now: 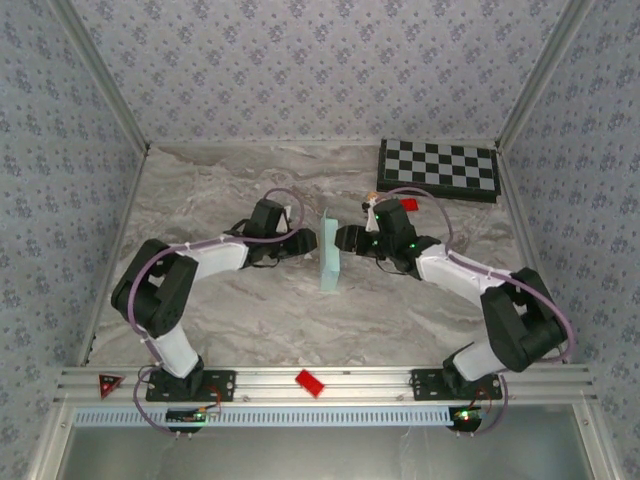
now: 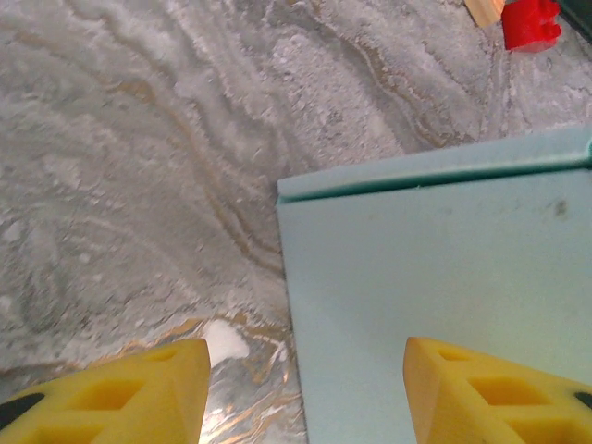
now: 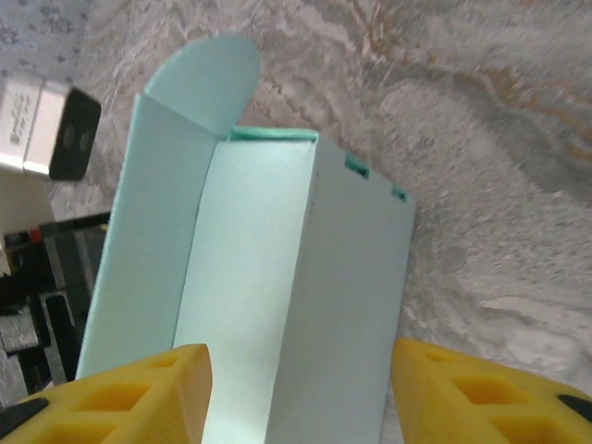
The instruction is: Fold the paper box
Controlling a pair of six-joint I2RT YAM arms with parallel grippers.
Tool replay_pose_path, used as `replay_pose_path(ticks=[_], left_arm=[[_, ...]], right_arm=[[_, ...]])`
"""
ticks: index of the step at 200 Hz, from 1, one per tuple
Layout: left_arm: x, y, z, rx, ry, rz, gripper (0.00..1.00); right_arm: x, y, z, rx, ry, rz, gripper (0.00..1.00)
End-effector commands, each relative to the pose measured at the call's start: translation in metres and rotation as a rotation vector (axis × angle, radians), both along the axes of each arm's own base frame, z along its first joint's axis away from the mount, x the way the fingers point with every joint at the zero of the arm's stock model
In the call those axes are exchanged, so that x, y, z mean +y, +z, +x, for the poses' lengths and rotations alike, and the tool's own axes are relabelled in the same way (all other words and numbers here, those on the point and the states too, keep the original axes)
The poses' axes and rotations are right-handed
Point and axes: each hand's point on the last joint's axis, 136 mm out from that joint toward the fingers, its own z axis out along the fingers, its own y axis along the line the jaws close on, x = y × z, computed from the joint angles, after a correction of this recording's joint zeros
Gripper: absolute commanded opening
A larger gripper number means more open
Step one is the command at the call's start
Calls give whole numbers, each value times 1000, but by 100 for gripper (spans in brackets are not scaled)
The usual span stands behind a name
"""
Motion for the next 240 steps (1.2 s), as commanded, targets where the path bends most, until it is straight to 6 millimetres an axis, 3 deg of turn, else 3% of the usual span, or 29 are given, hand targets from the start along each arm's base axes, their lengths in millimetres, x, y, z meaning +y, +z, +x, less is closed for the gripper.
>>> replay_pose_path(ticks=[1, 50, 112, 177, 212, 240], left_arm=[[-8, 1, 9, -4, -37, -10, 57], [-16, 0, 25, -3, -64, -22, 56], [-20, -3, 35, 6, -92, -10, 56], [-23, 2, 38, 7, -106, -15, 56], [-20, 10, 38, -7, -97, -11, 56], [-16, 23, 38, -33, -85, -6, 56]], right_arm=[[16, 3, -1, 7, 48, 71, 57], [18, -10, 0, 39, 19, 68, 56], [2, -38, -4, 126, -114, -18, 49], [-17, -54, -7, 164, -248, -113, 42], [-14, -47, -7, 152, -230, -99, 42], [-7, -22, -3, 90, -195, -60, 44]])
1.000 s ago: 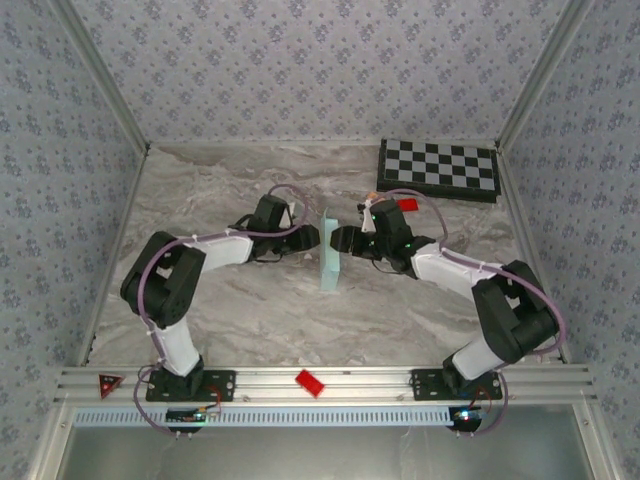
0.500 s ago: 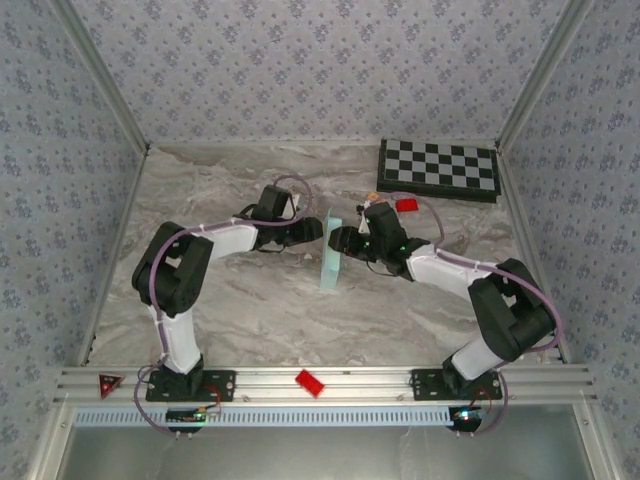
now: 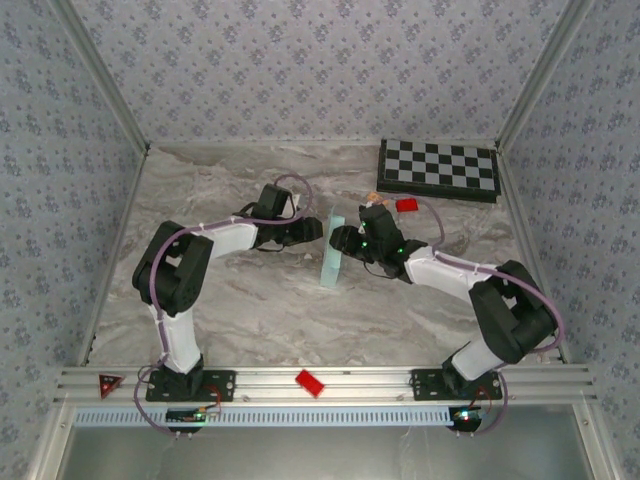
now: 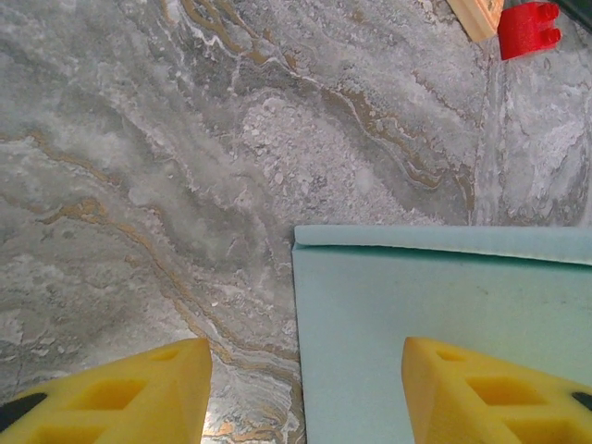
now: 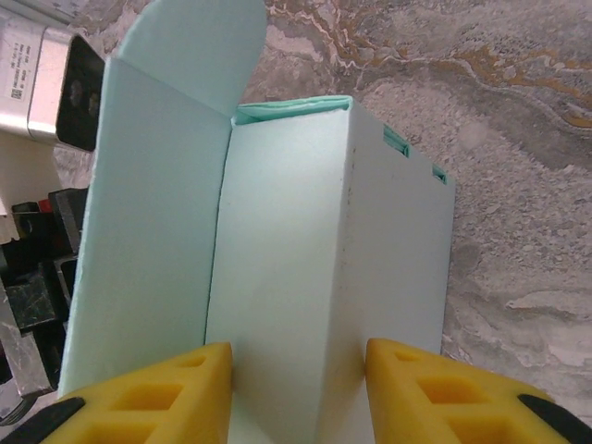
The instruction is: Fold the paper box
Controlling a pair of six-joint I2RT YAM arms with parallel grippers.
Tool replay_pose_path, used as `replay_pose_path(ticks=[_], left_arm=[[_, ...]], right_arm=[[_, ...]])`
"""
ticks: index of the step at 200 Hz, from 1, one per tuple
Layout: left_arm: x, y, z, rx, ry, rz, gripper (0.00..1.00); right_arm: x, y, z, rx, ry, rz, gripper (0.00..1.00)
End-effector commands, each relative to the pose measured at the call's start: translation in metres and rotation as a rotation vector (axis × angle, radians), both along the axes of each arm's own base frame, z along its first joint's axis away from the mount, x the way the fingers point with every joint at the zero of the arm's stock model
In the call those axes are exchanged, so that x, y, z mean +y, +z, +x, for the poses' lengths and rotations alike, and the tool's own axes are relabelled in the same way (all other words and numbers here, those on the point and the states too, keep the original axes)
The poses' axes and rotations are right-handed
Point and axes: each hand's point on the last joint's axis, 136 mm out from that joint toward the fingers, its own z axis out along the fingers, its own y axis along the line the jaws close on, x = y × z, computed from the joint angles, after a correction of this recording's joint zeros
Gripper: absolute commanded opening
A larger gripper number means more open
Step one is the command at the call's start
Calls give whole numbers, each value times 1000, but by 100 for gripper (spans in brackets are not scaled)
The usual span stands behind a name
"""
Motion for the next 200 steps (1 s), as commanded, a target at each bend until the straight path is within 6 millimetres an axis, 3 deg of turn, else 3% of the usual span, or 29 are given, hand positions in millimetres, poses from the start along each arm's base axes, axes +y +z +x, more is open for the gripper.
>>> replay_pose_path(ticks=[1, 47, 71, 84, 106, 135, 171, 200], left_arm=[[0, 30, 6, -59, -2, -11, 56], [18, 64, 5, -135, 71, 54, 57], [24, 86, -1, -190, 98, 95, 58], [24, 97, -8, -223, 102, 126, 64], [21, 116, -22, -291, 104, 193, 72], [14, 128, -39, -330, 100, 288, 80], [-4, 129, -54, -354, 48, 409, 86], [-20, 126, -62, -384, 9, 519, 89]], right_arm=[[-16, -10, -9, 40, -15, -83, 44], [-15, 33, -4, -60, 12, -67, 50], [-24, 46, -5, -92, 10, -98, 52], [-33, 50, -6, -106, -2, -133, 53], [-56, 44, -17, -85, -22, -214, 54], [-91, 37, -30, -65, -70, -269, 56], [-125, 29, -46, -52, -111, -308, 58], [-140, 27, -55, -41, -134, -312, 59]])
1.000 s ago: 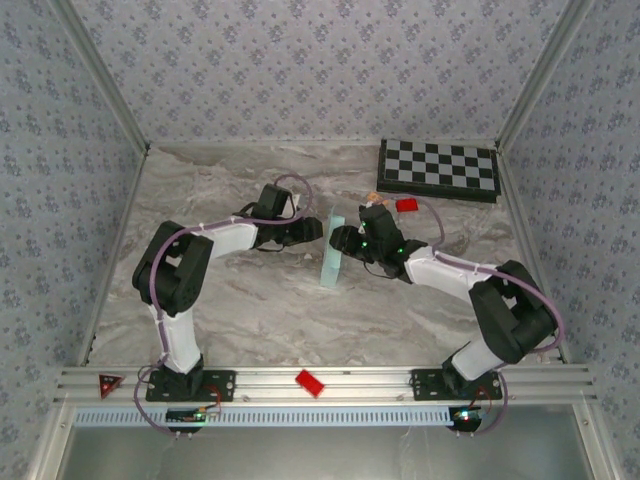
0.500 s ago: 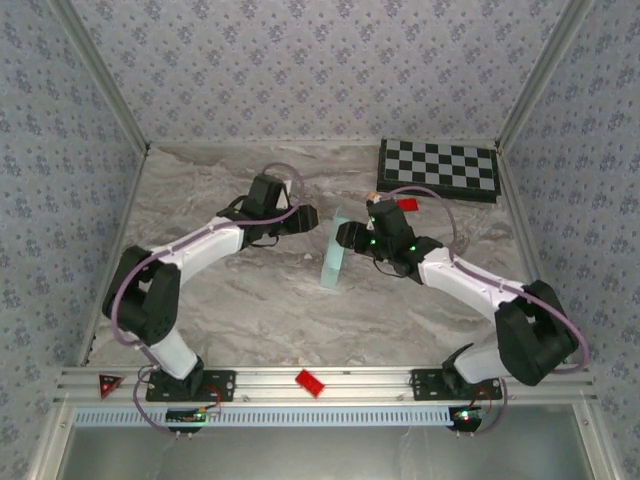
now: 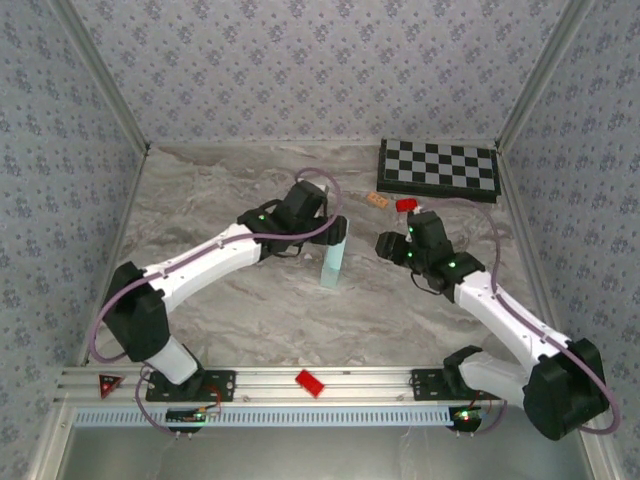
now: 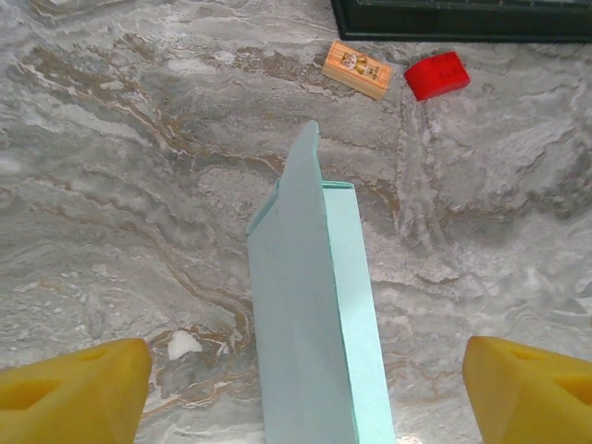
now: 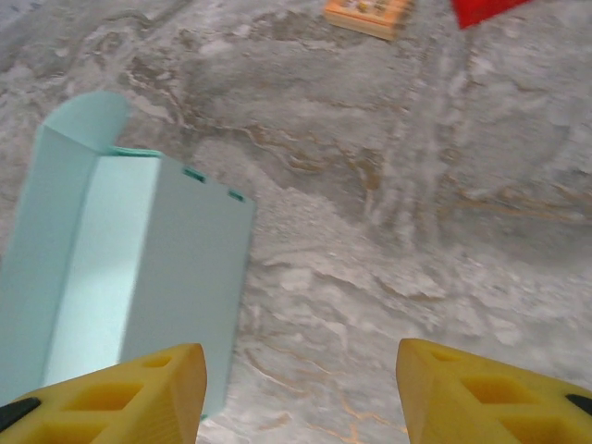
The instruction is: Fold the paper box
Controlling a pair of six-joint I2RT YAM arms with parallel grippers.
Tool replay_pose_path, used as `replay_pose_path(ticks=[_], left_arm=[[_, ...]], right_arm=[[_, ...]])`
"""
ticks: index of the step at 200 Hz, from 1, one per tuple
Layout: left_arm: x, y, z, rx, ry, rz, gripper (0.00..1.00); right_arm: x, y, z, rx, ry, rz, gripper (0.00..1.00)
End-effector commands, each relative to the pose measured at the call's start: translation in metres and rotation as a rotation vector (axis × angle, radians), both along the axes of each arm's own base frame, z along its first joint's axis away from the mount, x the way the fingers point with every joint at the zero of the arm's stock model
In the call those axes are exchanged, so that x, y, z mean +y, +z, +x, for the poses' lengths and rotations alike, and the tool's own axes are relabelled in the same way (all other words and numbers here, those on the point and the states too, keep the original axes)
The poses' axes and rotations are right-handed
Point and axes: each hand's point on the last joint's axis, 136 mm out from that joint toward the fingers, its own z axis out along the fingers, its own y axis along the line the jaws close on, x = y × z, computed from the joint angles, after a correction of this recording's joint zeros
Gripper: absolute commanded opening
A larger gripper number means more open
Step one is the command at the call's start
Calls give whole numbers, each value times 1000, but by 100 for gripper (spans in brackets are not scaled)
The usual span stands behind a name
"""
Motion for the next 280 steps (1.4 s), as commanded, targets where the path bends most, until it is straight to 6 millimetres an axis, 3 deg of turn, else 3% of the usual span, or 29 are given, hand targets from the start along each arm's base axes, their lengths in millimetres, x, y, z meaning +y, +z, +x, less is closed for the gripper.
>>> replay_pose_path(ticks=[1, 43, 70, 124, 240, 280], left_arm=[[2, -9, -4, -21, 10, 171, 89], [-23, -24, -6, -22, -36, 298, 91], [-19, -38, -4, 1, -28, 379, 91], [-39, -58, -10, 60, -128, 380, 83], [-29, -81, -10, 92, -123, 474, 63], [-25, -81, -11, 69, -164, 504, 62]], right_arm=[[-17, -10, -13, 29, -8, -53, 59], [-24, -13, -19, 32, -21, -40, 59], [-26, -14, -18, 29, -28, -36, 60], [-28, -20, -18, 36, -37, -27, 60], [-27, -23, -10, 34, -42, -17, 60], [-27, -23, -11, 37, -42, -17, 60]])
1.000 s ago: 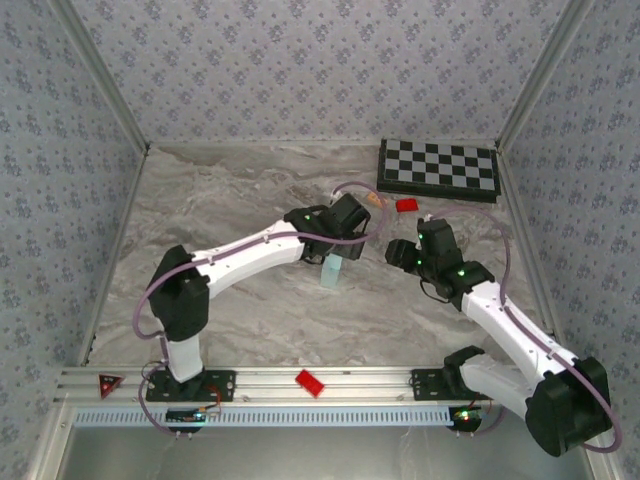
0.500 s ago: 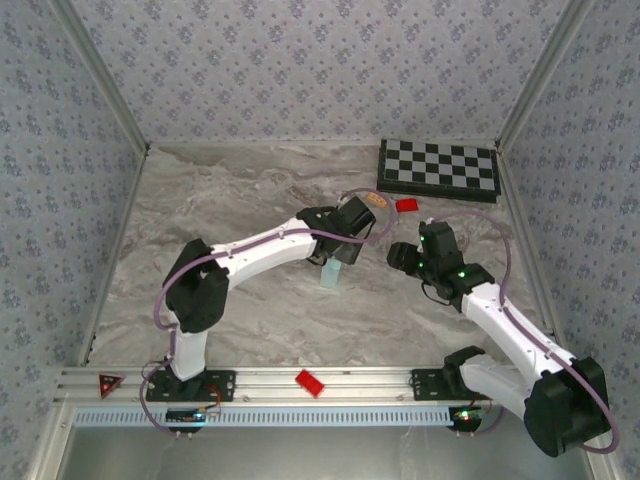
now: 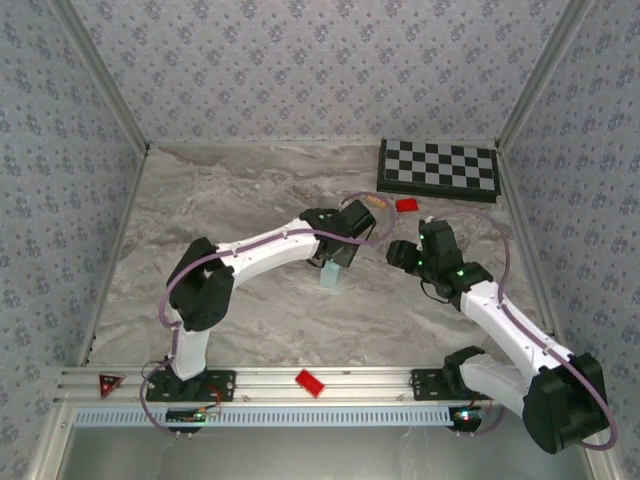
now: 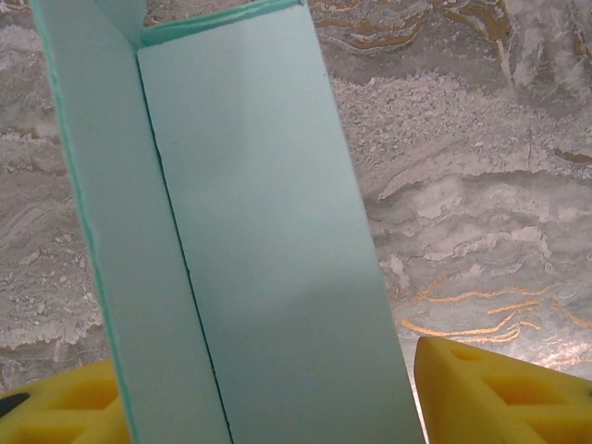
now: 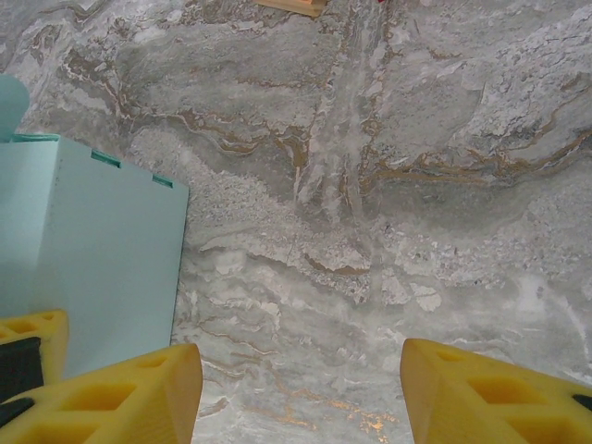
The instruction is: Fold the paper box
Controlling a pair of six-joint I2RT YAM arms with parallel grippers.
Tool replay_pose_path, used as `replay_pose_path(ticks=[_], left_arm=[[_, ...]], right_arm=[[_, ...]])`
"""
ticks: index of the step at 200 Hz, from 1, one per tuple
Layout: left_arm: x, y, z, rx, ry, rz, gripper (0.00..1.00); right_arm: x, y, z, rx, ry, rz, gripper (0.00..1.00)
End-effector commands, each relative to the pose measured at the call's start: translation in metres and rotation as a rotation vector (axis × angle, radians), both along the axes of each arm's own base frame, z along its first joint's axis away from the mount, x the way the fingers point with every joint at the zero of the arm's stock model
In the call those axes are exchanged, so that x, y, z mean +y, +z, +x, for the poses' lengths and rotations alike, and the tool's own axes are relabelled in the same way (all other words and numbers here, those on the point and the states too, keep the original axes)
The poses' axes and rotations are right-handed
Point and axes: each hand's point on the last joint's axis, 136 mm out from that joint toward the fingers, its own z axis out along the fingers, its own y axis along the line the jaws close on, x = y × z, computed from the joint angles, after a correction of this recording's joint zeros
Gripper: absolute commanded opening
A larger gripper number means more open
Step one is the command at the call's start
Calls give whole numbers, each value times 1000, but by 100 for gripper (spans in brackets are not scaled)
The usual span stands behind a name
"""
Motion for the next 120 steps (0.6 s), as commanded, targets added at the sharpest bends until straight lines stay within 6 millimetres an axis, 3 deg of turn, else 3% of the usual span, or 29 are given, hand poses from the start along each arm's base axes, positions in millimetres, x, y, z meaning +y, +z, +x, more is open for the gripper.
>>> replay_pose_path(ticks=[1, 90, 120], left_arm=[[4, 5, 2, -25, -38, 41, 62], [24, 1, -3, 28, -255, 32, 61], [22, 4, 3, 3, -370, 29, 61]], right_arm=[[-1, -4, -1, 8, 6, -2, 60], [-4, -9, -3, 24, -1, -12, 60], [-4, -10, -4, 27, -3, -12, 60]])
